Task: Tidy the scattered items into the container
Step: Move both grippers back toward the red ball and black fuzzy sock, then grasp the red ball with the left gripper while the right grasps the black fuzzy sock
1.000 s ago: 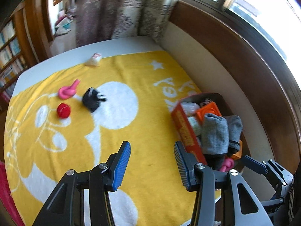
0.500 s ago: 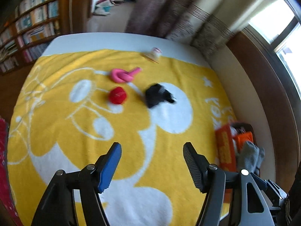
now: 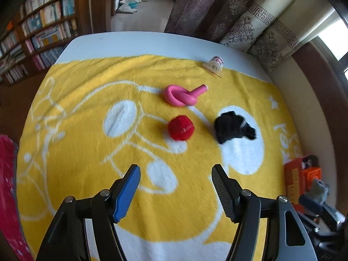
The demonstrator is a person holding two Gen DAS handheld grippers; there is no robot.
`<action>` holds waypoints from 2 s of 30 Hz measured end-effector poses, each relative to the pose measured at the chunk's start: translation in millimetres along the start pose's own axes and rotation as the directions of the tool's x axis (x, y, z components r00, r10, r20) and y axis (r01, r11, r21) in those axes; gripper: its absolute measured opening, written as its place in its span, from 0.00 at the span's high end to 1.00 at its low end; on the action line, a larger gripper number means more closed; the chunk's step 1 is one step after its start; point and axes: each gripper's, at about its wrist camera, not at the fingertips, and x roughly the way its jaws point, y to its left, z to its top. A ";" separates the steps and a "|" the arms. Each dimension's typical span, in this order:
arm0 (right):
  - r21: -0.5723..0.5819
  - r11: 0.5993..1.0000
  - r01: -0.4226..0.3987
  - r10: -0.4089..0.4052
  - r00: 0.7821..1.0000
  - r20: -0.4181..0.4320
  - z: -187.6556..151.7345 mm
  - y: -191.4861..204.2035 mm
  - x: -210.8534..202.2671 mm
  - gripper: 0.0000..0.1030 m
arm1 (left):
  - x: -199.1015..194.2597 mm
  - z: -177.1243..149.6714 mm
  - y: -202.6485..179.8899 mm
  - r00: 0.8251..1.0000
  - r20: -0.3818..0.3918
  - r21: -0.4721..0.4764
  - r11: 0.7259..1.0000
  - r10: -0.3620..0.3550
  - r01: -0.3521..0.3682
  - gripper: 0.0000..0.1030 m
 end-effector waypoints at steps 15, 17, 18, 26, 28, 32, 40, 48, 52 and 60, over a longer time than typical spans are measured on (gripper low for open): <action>0.032 0.999 0.024 -0.024 1.000 -0.011 72.8 11.1 61.3 0.27 | 68.2 44.0 1.8 0.996 -0.084 0.052 0.998 -0.042 0.046 0.33; 0.033 0.999 0.024 -0.023 1.000 -0.014 79.9 12.2 67.8 0.27 | 74.2 46.9 1.8 0.995 -0.090 0.055 0.997 -0.044 0.049 0.33; 0.032 0.999 0.022 -0.022 1.000 -0.015 83.5 13.2 70.7 0.27 | 75.3 47.9 2.1 0.995 -0.092 0.055 0.997 -0.044 0.049 0.33; 0.024 1.000 -0.014 0.015 0.999 -0.029 104.7 20.8 91.3 0.27 | 89.5 49.1 5.1 0.992 -0.118 0.079 0.996 -0.034 0.044 0.33; 0.019 1.000 -0.020 0.020 0.999 -0.033 108.3 22.2 97.5 0.27 | 92.6 48.5 6.8 0.992 -0.121 0.083 0.996 -0.033 0.044 0.33; 0.018 0.999 -0.030 0.031 0.998 -0.054 114.2 22.2 111.3 0.27 | 95.6 48.5 8.3 0.991 -0.128 0.084 0.995 -0.047 0.058 0.33; 0.014 1.000 -0.020 0.021 0.996 -0.086 117.8 23.6 129.9 0.27 | 99.4 51.5 3.3 0.992 -0.119 0.110 0.992 -0.042 0.055 0.33; 0.018 0.999 -0.050 0.052 0.990 -0.133 116.4 18.7 148.9 0.48 | 99.5 50.4 -4.3 0.993 -0.116 0.169 0.984 -0.038 0.057 0.58; -0.002 0.999 -0.044 0.043 0.991 -0.123 112.5 23.1 144.0 0.52 | 97.2 48.4 -9.5 0.991 -0.127 0.183 0.980 -0.051 0.074 0.63; 0.017 1.000 -0.026 0.027 0.999 -0.047 107.2 8.6 108.2 0.52 | 81.0 45.6 -16.1 0.993 -0.107 0.174 0.982 -0.047 0.066 0.63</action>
